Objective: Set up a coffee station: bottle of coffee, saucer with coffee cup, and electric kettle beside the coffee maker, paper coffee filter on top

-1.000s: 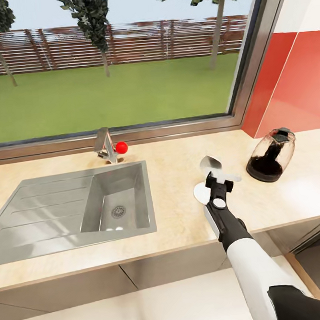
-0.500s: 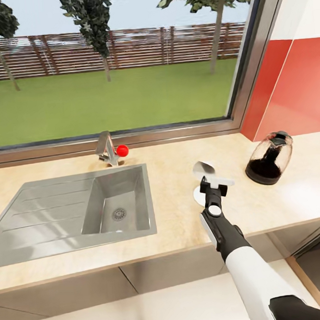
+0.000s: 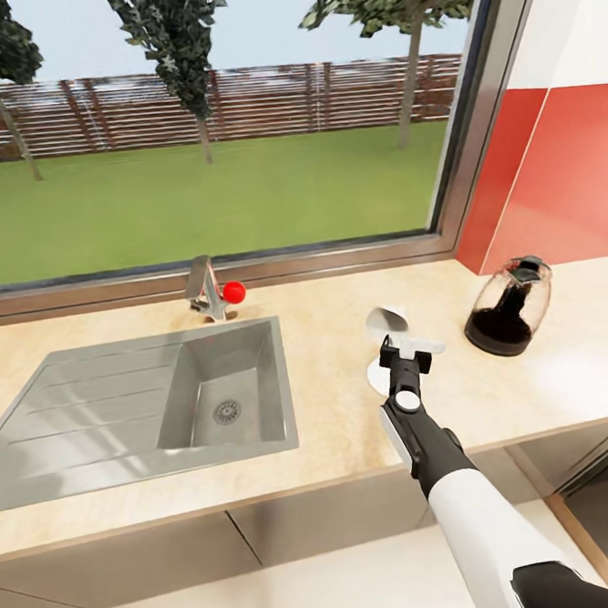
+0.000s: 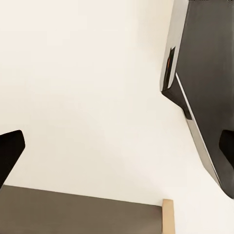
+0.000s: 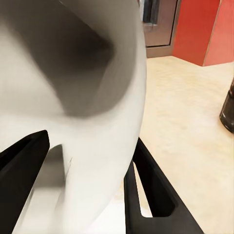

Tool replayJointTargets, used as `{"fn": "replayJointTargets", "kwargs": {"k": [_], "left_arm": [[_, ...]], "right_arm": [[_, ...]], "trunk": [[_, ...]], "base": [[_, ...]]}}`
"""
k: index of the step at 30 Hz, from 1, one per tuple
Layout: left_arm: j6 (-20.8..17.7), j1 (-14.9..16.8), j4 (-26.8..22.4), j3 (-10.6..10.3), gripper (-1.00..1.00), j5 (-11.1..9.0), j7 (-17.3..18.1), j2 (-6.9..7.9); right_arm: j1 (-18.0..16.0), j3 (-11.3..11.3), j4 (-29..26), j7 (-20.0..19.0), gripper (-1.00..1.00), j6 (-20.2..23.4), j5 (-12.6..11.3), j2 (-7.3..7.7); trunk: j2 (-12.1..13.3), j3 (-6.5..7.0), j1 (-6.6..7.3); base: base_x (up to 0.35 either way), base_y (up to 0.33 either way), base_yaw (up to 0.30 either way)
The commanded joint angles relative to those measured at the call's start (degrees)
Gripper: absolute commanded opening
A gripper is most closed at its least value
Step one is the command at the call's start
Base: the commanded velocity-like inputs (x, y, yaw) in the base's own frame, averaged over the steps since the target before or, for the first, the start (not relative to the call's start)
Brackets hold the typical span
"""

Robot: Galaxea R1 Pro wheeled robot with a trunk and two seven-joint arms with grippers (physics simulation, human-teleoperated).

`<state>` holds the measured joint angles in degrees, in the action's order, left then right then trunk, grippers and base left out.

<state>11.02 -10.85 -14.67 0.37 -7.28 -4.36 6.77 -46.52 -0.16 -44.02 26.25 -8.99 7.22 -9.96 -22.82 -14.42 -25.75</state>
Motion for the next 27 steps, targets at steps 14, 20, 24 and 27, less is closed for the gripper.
{"fn": "replayJointTargets", "kwargs": {"k": [14,20,24,27], "left_arm": [[0.1,0.0,-0.2,0.0,1.00,-0.5,0.0,0.00],[0.1,0.0,-0.2,0.0,1.00,-0.5,0.0,0.00],[0.1,0.0,-0.2,0.0,1.00,-0.5,0.1,-0.01],[0.1,0.0,-0.2,0.0,1.00,-0.5,0.1,-0.01]], "right_arm": [[-0.1,0.0,0.1,0.3,-1.00,0.0,0.5,-0.04],[-0.1,0.0,0.2,0.3,-1.00,0.0,0.5,-0.04],[-0.1,0.0,0.2,0.3,-1.00,0.0,0.5,-0.04],[-0.1,0.0,0.2,0.3,-1.00,0.0,0.5,-0.04]], "trunk": [[-0.1,1.16,-0.04],[-0.1,1.70,-0.04],[-0.1,2.06,-0.04],[-0.1,2.33,-0.04]], "base": [[0.000,0.000,0.000],[0.000,0.000,0.000],[0.000,0.000,0.000],[0.000,0.000,0.000]]}}
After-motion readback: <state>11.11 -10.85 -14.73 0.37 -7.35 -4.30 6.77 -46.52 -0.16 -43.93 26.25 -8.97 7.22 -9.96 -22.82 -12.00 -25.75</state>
